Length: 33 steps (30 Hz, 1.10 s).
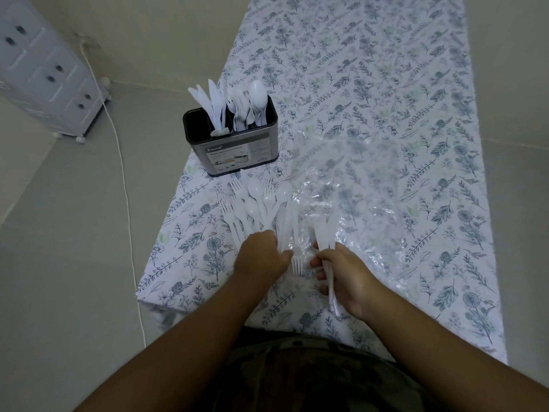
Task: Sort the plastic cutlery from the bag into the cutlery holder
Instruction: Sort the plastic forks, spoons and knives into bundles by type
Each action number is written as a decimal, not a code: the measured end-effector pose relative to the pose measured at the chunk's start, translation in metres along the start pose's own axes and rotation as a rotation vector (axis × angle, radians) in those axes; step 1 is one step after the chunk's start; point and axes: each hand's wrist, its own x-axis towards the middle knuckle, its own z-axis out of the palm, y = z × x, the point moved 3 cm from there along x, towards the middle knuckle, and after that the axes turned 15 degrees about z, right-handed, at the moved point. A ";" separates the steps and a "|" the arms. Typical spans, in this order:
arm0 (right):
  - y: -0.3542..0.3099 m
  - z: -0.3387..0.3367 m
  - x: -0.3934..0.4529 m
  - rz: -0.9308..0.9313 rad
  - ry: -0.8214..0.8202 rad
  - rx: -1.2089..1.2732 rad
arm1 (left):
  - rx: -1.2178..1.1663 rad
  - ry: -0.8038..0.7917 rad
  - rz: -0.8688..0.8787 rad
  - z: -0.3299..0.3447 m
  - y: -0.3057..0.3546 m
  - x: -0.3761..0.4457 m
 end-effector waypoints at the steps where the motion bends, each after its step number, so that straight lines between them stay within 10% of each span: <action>1: 0.001 0.000 0.001 0.000 0.002 -0.008 | -0.007 -0.004 0.007 0.002 0.000 0.001; 33: -0.008 0.016 0.003 -0.181 -0.064 -0.091 | -0.680 0.137 -0.072 0.004 0.006 -0.036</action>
